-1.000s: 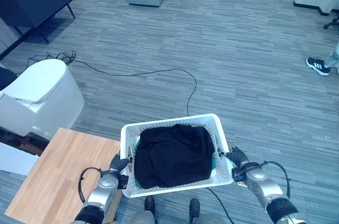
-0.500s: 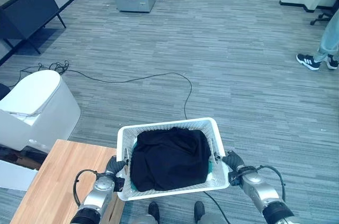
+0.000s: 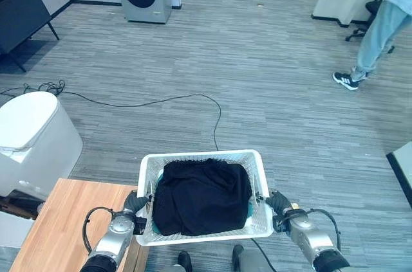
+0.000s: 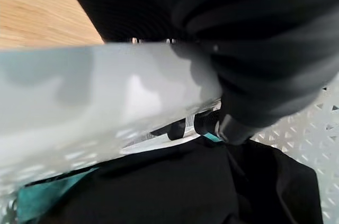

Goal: Grab the laundry basket,head to the washer,open it,put in the laundry and shut it.

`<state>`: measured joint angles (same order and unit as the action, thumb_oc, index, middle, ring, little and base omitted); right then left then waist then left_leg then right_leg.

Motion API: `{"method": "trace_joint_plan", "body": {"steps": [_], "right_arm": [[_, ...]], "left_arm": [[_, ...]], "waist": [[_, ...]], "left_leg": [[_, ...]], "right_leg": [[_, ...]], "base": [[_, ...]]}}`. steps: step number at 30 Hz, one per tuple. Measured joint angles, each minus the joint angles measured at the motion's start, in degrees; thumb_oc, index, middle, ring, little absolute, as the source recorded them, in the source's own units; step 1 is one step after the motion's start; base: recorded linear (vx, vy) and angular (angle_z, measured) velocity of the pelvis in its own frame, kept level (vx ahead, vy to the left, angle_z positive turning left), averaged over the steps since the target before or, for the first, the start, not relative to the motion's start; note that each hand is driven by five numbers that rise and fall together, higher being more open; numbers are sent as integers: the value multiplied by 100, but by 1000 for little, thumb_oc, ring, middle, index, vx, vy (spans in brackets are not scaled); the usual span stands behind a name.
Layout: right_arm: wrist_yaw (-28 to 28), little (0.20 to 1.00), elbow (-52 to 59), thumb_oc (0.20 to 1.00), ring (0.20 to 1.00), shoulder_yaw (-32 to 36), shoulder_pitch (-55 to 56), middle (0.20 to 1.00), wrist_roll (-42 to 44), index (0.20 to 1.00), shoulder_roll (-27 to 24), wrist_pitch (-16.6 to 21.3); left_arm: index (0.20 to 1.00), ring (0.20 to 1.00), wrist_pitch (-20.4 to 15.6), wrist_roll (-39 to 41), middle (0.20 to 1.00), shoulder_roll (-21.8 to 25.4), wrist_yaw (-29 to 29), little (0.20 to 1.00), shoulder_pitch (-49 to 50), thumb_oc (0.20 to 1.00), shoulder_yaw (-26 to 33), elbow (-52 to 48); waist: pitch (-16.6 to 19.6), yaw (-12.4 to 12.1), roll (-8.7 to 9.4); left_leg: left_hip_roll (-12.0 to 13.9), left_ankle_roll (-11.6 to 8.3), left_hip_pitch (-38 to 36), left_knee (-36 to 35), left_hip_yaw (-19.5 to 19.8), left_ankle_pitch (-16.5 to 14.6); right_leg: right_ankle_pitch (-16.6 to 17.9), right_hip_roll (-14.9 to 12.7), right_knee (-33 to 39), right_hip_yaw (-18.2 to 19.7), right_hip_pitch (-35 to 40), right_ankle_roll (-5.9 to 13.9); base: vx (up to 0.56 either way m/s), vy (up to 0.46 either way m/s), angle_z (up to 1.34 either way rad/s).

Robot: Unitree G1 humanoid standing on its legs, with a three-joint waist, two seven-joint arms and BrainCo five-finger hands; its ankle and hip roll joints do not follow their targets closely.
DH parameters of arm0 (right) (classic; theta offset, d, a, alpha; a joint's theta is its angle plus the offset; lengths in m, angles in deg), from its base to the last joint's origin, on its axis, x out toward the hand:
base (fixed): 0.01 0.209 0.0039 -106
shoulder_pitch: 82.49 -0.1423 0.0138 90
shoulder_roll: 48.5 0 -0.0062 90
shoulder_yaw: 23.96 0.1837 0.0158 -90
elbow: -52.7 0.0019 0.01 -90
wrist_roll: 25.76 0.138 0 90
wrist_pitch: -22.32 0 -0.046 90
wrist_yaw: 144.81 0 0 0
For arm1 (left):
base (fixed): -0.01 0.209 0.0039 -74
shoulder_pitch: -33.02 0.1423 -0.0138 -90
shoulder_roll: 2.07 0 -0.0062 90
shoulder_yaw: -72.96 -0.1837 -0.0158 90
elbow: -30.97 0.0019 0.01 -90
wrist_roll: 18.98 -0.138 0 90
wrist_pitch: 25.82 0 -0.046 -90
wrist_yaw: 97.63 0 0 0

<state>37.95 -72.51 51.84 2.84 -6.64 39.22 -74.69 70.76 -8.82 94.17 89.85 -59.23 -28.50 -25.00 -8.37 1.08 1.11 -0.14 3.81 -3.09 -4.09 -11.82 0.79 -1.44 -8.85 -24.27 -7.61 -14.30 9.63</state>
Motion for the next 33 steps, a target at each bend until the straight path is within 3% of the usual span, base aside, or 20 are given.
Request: {"method": "trace_joint_plan", "body": {"steps": [2, 5, 7, 10, 11, 13, 15, 16, 17, 18, 19, 21, 22, 23, 25, 27, 28, 29, 30, 33], "right_arm": [[0, 200, 59, 200, 200, 1, 12, 200, 0, 200, -44, -7], [13, 200, 102, 200, 200, 12, 78, 200, 9, 200, -90, -7], [13, 200, 104, 200, 200, 11, 120, 200, 9, 200, -78, -7], [13, 200, 59, 200, 200, 25, 213, 200, -17, 200, -107, -22], [24, 200, 41, 200, 200, 23, 271, 200, -17, 200, -137, -26], [27, 200, 3, 200, 200, 31, 292, 200, -16, 200, -271, -27], [102, 200, 7, 200, 200, 33, 233, 200, -16, 200, -409, -29], [112, 200, 105, 200, 200, 38, 232, 200, -16, 200, -447, -40], [119, 200, 186, 200, 200, 158, 273, 200, -17, 200, -450, -39], [117, 200, 227, 200, 200, 177, 266, 200, -17, 200, -480, -35], [117, 200, 299, 200, 200, 176, 267, 200, -16, 200, -504, -34], [101, 200, 313, 200, 200, 182, 275, 200, -7, 200, -489, -18], [85, 200, 247, 200, 200, 220, 245, 200, 42, 200, -488, -18], [83, 200, 187, 200, 200, 231, 141, 200, 64, 200, -528, -18], [25, 200, 165, 200, 200, 228, 28, 200, 69, 200, -543, -10], [-10, 200, 140, 200, 200, 132, -100, 200, 79, 200, -492, -7], [-28, 200, 52, 200, 200, 60, -130, 200, 84, 200, -475, -3], [-30, 200, 15, 200, 200, 10, -168, 200, 87, 200, -458, -4], [-25, 200, -131, 200, 200, -79, -356, 200, 83, 200, -351, -5], [-26, 200, -229, 200, 200, -192, -359, 200, 82, 200, -277, -9]], "left_arm": [[200, 200, 0, 3, 200, -16, -1, 200, -19, 200, -6, 4], [200, 200, -1, 4, 200, -55, -18, 200, -120, 200, -7, 59], [200, 200, -1, 4, 200, -66, -18, 200, -105, 200, -8, 102], [200, 200, -4, 3, 200, -222, -15, 200, -99, 200, -4, 333], [200, 200, -5, 2, 200, -253, -19, 200, -115, 200, -48, 396], [200, 200, -4, 1, 200, -422, -18, 200, -148, 200, -85, 537], [200, 200, -5, 2, 200, -529, -14, 200, -171, 200, -84, 614], [200, 200, -5, 2, 200, -534, -17, 200, -171, 200, -86, 621], [200, 200, -30, 3, 200, -550, -20, 200, -239, 200, -113, 610], [200, 200, -62, 2, 200, -568, -19, 200, -278, 200, -119, 622], [200, 200, -66, 2, 200, -566, -19, 200, -349, 200, -119, 669], [200, 200, -60, 1, 200, -530, -18, 200, -618, 200, -164, 782], [200, 200, -55, -1, 200, -476, -18, 200, -798, 200, -291, 812], [200, 200, -38, -2, 200, -452, -21, 200, -883, 200, -389, 811], [200, 200, -34, 0, 200, -472, -20, 200, -894, 200, -387, 803], [200, 200, -34, 1, 200, -408, -17, 200, -885, 200, -329, 812], [200, 200, -37, 2, 200, -374, -20, 200, -877, 200, -329, 825], [200, 200, -33, 2, 200, -337, -11, 200, -875, 200, -323, 823], [200, 200, -18, 9, 200, -218, -13, 200, -809, 200, -311, 822], [200, 200, -18, 17, 200, -146, -13, 200, -610, 200, -264, 685]], "waist": [[-43, 55, -67], [-113, 225, -134], [-127, 265, -117], [-127, 316, 9], [-108, 344, 67], [-51, 487, -102], [-54, 424, -194], [-51, 410, -98], [25, 420, 70], [43, 396, 98], [45, 397, 102], [-24, 408, 264], [-84, 427, 356], [-101, 433, 391], [-100, 423, 325], [-178, 257, 202], [-182, 172, 217], [-184, 16, 229], [-266, -124, 225], [-240, -196, 209]], "left_leg": [[-7, 34, 31, -11, 6, 0], [-91, 31, 11, 10, 37, -65], [-131, 7, -119, -41, 79, -85], [-122, -323, -411, -9, 282, -358], [-86, -409, -514, -6, 404, -414], [278, -627, -543, 197, 691, -547], [730, -802, -518, 678, 837, -628], [857, -902, -304, 1364, 1042, -619], [903, -1505, 475, 2941, 1454, -331], [947, -1782, 829, 3547, 1636, -11], [998, -1872, 1136, 4059, 1738, 374], [1196, -1849, 1855, 5095, 1458, 1259], [1313, -1586, 2322, 5652, 897, 993], [1191, -1258, 2468, 5506, 378, 466], [637, -1265, 2430, 4252, 286, -81], [556, -1096, 2312, 2415, -73, -115], [455, -1055, 2273, 1638, 263, -64], [424, -985, 2153, 847, 669, 46], [418, -862, 2232, 671, 1087, 239], [152, -547, 2108, 1099, 1088, 435]], "right_leg": [[-51, -28, 396, -68, -134, 26], [215, -425, 2115, -10, -279, 283], [422, -572, 2342, -26, -375, 283], [593, -585, 2271, -84, -111, 268], [707, -495, 2267, 30, 77, 122], [981, -74, 2105, 216, 233, -1], [776, 413, 1991, 196, 469, -333], [658, 512, 2038, 48, 698, -505], [508, 582, 2124, -116, 920, -735], [453, 662, 2111, -156, 1016, -828], [381, 747, 2103, -231, 1089, -953], [251, 762, 2134, -507, 1271, -1326], [166, 752, 2158, -644, 1344, -1357], [195, 762, 2173, -691, 1379, -1335], [109, 873, 2358, -686, 1511, -1241], [82, 1235, 2613, -621, 1779, -1235], [-32, 1347, 2817, -507, 1938, -1090], [72, 1465, 2843, -384, 1977, -1140], [17, 1634, 2903, -83, 2166, -1107], [-152, 1657, 2900, 99, 2509, -1122]], "base": [[227, -77, 5], [307, -105, 18], [399, -139, 13], [326, -149, 28], [343, -182, 69], [311, -175, 66], [346, -241, 26], [395, -381, 42], [336, -387, 32], [328, -443, 32], [207, -320, 21], [178, -165, 55], [273, -39, 62], [297, -27, 43], [341, 3, 8], [485, 64, -21], [410, 65, -55], [528, 131, -81], [373, 112, -112], [371, 151, -72]]}}
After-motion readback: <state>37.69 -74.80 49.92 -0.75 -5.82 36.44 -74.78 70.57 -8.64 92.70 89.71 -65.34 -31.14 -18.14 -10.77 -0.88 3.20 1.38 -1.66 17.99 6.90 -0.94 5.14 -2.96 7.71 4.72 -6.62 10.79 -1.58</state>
